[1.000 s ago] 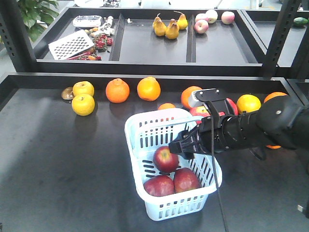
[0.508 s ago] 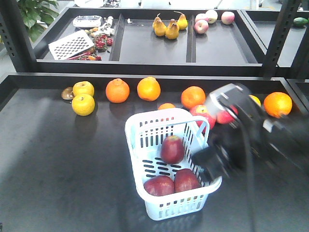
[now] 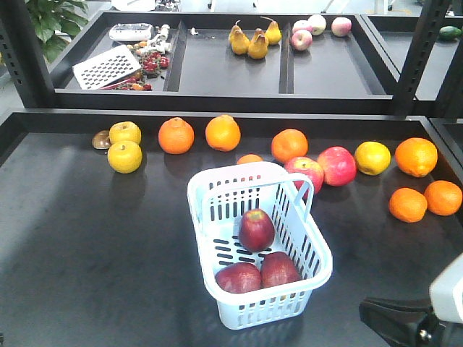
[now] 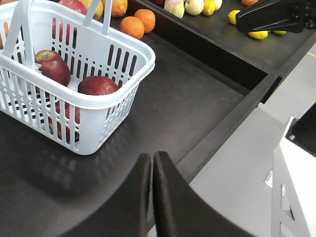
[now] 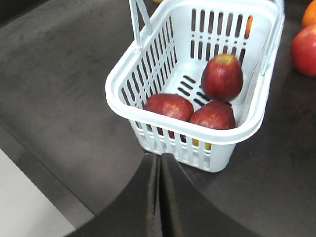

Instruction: Pick three apples into basket with both arms

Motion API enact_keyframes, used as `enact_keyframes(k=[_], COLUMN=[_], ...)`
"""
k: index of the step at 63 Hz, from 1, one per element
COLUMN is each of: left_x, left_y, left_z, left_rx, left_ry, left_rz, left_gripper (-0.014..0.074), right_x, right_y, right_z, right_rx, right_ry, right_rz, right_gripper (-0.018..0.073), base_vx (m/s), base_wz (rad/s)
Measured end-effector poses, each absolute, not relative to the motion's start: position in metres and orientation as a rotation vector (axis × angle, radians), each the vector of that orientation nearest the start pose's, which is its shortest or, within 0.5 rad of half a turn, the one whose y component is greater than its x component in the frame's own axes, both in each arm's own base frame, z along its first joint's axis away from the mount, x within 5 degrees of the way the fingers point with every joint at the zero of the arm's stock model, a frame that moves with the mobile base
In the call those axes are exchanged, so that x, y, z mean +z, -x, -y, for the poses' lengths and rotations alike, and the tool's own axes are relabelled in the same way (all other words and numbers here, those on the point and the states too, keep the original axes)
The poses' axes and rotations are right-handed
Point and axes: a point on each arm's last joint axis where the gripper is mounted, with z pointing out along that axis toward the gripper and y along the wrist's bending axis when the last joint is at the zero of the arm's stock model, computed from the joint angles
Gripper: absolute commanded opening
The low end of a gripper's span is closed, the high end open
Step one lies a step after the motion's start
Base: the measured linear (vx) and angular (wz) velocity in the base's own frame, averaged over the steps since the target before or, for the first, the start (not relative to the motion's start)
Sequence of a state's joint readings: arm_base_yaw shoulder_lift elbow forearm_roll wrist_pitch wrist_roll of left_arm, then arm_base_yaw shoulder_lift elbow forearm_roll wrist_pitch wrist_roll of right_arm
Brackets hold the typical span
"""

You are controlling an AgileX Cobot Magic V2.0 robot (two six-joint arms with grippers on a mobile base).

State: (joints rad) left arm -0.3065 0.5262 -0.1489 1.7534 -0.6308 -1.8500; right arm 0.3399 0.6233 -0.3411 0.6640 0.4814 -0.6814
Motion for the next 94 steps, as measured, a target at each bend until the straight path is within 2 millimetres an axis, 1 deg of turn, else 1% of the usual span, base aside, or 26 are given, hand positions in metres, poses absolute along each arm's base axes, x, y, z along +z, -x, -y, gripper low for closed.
enact_keyframes(k=[7,45,56,61,71,78,81,86,94], left_x=[0.217,0.217,0.218,0.222,0.238,0.243,0.244,0.243,0.242], left_y=[-0.069,-0.067,-0.068,-0.070,-0.079,-0.082,-0.083,-0.086,-0.093], left_z=[0.077,0.079,0.078,0.078,0.076,0.074,0.072,0.070,0.061], left_rx=[-0.846,-0.874,-0.867,-0.925,-1.125,-1.198,-1.189,-1.122,-0.893], left_ry=[-0.650,-0.673,-0.650,-0.558,-0.208,-0.063,-0.045,-0.051,-0.101], left_rz=[-1.899,-1.897,-1.898,-1.881,-1.802,-1.762,-1.755,-1.744,-1.706], left_gripper=[-0.0006,-0.0006,-0.0006,-0.0006,-0.0006,-0.0006,-0.0006,-0.0006,-0.0006], right_x=[0.245,0.245,0.245,0.245,0.245,0.245,0.245,0.245,0.245], right_y=[-0.097,-0.097,-0.097,-0.097,-0.097,-0.097,-0.097,-0.097,-0.097], right_z=[-0.062,-0.062,-0.062,-0.062,-0.062,-0.062,-0.062,-0.062,-0.062], right_rx=[0.465,0.465,0.465,0.465,0.465,0.465,0.465,0.465,0.465], right_ry=[0.606,0.606,0.606,0.606,0.606,0.606,0.606,0.606,0.606], right_rz=[-2.056,-2.055,-2.055,-2.055,-2.055,-2.055,-2.055,-2.055,-2.055], right_gripper=[-0.0004,-0.0004,-0.0004,-0.0004,-0.0004,-0.0004,-0.0004,-0.0004,-0.0004], base_vx=[0.00,0.00,0.00,0.00,0.00,0.00,0.00,0.00,0.00], base_wz=[0.00,0.00,0.00,0.00,0.00,0.00,0.00,0.00,0.00])
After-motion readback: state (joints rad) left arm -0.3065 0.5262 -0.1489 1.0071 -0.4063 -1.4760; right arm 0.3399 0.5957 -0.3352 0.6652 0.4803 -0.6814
